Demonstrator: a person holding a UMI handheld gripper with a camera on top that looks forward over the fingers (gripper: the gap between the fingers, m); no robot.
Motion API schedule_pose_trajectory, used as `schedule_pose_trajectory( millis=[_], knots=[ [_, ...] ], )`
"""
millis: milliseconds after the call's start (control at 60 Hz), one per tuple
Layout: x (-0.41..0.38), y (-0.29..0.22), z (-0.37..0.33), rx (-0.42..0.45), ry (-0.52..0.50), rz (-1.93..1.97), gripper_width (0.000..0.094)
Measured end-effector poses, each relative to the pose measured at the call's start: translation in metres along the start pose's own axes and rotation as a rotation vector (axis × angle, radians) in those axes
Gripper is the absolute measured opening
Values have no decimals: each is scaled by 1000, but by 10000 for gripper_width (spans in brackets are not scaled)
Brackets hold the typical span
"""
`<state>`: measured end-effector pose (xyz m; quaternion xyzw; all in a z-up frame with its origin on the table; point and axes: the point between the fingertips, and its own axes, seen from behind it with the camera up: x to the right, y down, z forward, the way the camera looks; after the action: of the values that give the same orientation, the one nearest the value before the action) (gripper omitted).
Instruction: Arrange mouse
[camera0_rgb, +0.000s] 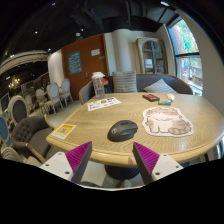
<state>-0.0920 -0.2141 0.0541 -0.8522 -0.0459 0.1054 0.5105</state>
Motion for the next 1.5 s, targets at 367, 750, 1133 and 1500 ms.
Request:
schedule_pose_trajectory(
  millis=[367,750,1133,1500],
  knots=[
    [18,-18,159,-99,79,-8,851],
    [6,-38,203,-107,85,-178,368],
    [191,-145,138,59,271,-101,354],
    [280,-55,158,-147,349,-97,484]
  ],
)
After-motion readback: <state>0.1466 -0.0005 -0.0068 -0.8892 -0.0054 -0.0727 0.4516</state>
